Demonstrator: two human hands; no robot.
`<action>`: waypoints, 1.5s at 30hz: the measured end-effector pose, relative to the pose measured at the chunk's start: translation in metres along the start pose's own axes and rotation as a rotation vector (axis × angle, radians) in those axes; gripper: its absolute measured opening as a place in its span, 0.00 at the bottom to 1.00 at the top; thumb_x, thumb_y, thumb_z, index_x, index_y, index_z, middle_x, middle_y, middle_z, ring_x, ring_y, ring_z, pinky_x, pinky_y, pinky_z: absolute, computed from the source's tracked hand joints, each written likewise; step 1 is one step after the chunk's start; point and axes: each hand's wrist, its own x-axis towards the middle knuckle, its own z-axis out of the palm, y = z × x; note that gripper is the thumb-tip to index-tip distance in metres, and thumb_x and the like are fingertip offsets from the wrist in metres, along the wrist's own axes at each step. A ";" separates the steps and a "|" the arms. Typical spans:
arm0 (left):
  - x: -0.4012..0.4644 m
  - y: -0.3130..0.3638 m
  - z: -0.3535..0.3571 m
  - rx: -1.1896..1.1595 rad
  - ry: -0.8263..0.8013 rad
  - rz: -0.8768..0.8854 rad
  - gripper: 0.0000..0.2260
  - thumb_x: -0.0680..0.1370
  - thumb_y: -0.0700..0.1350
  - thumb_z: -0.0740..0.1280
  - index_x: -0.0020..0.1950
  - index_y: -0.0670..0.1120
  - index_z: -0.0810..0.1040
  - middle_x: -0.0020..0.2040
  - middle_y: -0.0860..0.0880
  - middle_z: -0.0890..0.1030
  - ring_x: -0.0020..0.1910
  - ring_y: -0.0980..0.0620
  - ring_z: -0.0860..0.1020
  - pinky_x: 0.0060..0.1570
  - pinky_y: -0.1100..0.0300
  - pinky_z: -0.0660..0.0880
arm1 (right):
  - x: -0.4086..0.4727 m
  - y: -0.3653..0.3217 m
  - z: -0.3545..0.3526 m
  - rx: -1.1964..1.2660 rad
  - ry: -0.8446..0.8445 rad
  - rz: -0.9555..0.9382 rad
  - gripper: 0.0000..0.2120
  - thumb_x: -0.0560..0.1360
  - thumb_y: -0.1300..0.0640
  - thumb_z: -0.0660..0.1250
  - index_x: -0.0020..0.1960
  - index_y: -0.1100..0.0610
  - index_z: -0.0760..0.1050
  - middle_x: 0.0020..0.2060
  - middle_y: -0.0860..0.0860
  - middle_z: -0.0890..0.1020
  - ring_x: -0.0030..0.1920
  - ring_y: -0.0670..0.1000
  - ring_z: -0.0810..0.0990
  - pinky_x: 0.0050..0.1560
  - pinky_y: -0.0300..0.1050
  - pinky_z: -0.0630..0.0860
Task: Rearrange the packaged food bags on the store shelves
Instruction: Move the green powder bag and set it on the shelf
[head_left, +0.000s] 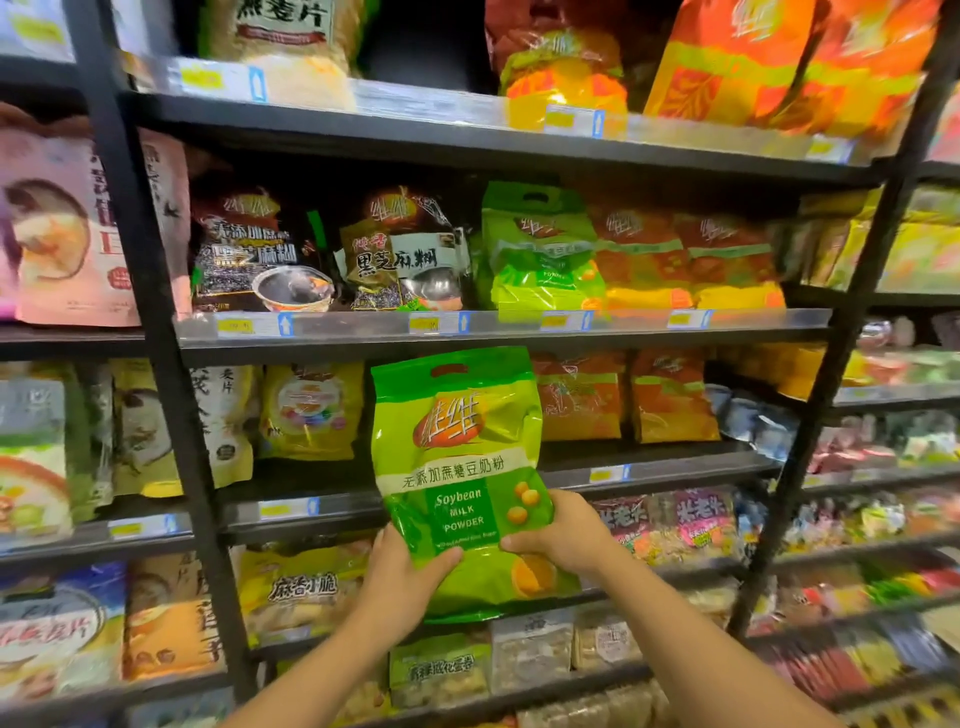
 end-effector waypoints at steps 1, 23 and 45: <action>0.000 0.004 0.004 0.006 0.014 0.008 0.24 0.76 0.50 0.77 0.70 0.50 0.74 0.63 0.50 0.79 0.65 0.50 0.76 0.69 0.44 0.73 | 0.001 0.002 -0.005 -0.001 0.001 -0.012 0.18 0.66 0.57 0.86 0.52 0.54 0.82 0.51 0.51 0.89 0.55 0.53 0.86 0.61 0.55 0.81; 0.098 0.050 0.027 -0.001 0.077 0.176 0.25 0.76 0.51 0.76 0.70 0.51 0.73 0.62 0.50 0.76 0.65 0.48 0.73 0.68 0.42 0.72 | 0.062 -0.028 -0.071 0.062 0.142 -0.128 0.19 0.65 0.56 0.86 0.50 0.51 0.81 0.48 0.46 0.88 0.51 0.48 0.86 0.61 0.57 0.81; 0.254 0.200 0.038 0.113 0.215 0.368 0.22 0.75 0.57 0.76 0.67 0.53 0.77 0.60 0.53 0.81 0.62 0.52 0.78 0.63 0.45 0.76 | 0.195 -0.092 -0.218 0.119 0.123 -0.446 0.18 0.73 0.56 0.80 0.62 0.54 0.83 0.55 0.46 0.89 0.56 0.46 0.87 0.61 0.47 0.82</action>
